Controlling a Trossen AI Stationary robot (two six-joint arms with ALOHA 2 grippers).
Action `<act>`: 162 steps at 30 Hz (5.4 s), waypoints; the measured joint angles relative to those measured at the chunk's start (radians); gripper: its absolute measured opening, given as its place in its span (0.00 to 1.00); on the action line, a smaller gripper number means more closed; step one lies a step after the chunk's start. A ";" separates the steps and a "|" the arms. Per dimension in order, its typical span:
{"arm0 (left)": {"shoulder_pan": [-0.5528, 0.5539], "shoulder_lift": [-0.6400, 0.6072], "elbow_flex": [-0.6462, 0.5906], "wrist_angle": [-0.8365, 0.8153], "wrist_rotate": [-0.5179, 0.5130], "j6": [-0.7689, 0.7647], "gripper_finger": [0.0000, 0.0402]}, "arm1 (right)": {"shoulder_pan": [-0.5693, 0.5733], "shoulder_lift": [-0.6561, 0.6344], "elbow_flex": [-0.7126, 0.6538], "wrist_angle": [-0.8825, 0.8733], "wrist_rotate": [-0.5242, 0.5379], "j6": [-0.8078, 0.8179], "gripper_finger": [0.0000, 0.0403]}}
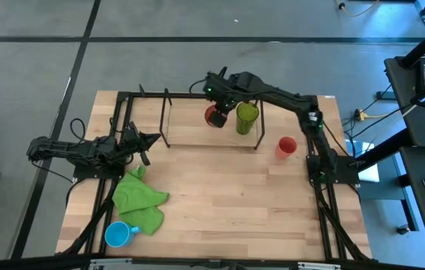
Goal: Stack small to large cups/mugs on shelf
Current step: Put the light orange cup on the shelf, then put the orange cup on the shelf
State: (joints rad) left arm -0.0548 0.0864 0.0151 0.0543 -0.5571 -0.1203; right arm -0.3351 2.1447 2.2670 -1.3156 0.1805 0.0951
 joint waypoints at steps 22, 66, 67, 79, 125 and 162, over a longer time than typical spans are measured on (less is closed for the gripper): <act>0.000 0.000 0.000 0.000 0.000 0.000 0.00 | -0.077 0.049 0.078 -0.142 -0.114 -0.102 0.03; 0.000 0.000 0.000 0.000 0.000 0.000 0.00 | -0.151 0.091 0.074 -0.155 -0.208 -0.127 0.09; 0.000 0.000 0.000 0.000 0.000 0.000 0.00 | -0.152 0.091 0.074 -0.155 -0.191 -0.126 0.09; 0.000 0.000 0.000 0.000 0.000 0.000 0.00 | -0.170 0.027 0.085 -0.045 -0.228 -0.155 0.09; -0.009 0.457 0.987 -0.738 0.537 -0.141 0.00 | 0.125 -0.350 0.088 0.057 -0.334 0.030 0.09; -1.114 1.313 1.159 -1.277 0.444 -0.951 0.00 | 0.275 -0.384 0.088 -0.075 -0.164 0.079 0.09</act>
State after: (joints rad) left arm -1.1684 1.3998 1.1740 -1.2228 -0.1131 -1.0714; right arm -0.0601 1.7611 2.3550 -1.3907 0.0170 0.1741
